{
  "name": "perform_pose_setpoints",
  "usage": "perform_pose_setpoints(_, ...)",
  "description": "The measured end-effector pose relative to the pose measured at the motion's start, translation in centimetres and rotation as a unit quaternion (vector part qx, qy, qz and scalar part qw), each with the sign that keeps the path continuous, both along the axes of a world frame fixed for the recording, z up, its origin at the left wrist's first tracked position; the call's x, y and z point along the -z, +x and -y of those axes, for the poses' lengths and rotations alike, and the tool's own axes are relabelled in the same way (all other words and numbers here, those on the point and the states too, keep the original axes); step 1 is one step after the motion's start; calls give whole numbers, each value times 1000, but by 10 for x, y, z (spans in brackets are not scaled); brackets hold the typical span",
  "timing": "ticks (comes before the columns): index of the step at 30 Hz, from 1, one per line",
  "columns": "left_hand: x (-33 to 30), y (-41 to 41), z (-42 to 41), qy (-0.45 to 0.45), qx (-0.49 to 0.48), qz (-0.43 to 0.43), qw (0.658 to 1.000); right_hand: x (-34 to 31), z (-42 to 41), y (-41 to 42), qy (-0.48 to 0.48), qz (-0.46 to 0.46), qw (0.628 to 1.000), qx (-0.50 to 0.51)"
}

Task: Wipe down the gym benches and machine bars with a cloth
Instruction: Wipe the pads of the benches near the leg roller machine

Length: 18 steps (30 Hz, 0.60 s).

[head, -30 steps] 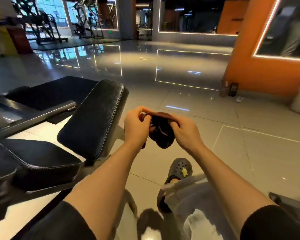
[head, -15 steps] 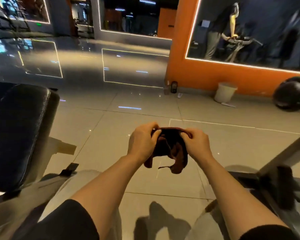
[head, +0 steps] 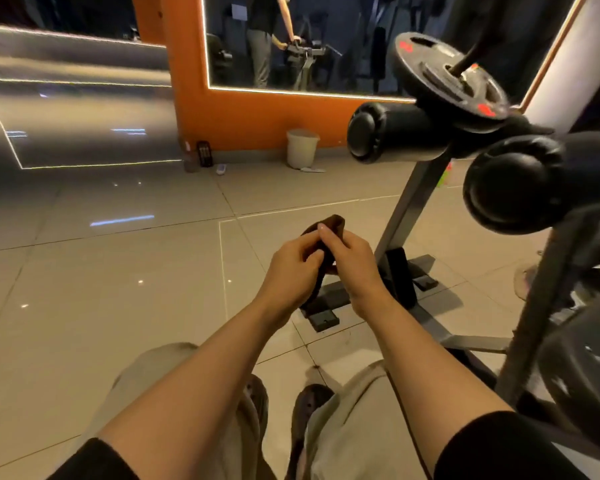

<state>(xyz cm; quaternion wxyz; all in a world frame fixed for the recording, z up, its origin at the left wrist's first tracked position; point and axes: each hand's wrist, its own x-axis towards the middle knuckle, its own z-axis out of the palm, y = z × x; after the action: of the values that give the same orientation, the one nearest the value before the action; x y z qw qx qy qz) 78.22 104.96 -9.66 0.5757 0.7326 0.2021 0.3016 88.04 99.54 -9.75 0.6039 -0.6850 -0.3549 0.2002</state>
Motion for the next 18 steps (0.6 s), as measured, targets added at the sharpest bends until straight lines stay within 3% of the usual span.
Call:
perform_pose_setpoints(3, -1, 7, 7, 12, 28, 8, 1000, -2, 19, 9, 8, 11, 998, 55)
perform_pose_setpoints(8, 3, 32, 22, 222, -34, 27, 974, -9, 58, 24, -3, 60, 992, 111)
perform_pose_setpoints(10, 5, 41, 26, 263, -36, 25, 964, -15, 78, 26, -14, 71, 990, 119)
perform_pose_setpoints(12, 5, 45, 29, 264, -13, 24, 964, -23, 99, 23, -21, 80, 988, 128)
perform_pose_setpoints(18, -4, 55, 61, 227, 177, 25, 958, -35, 152, 16, 27, 103, 983, 150)
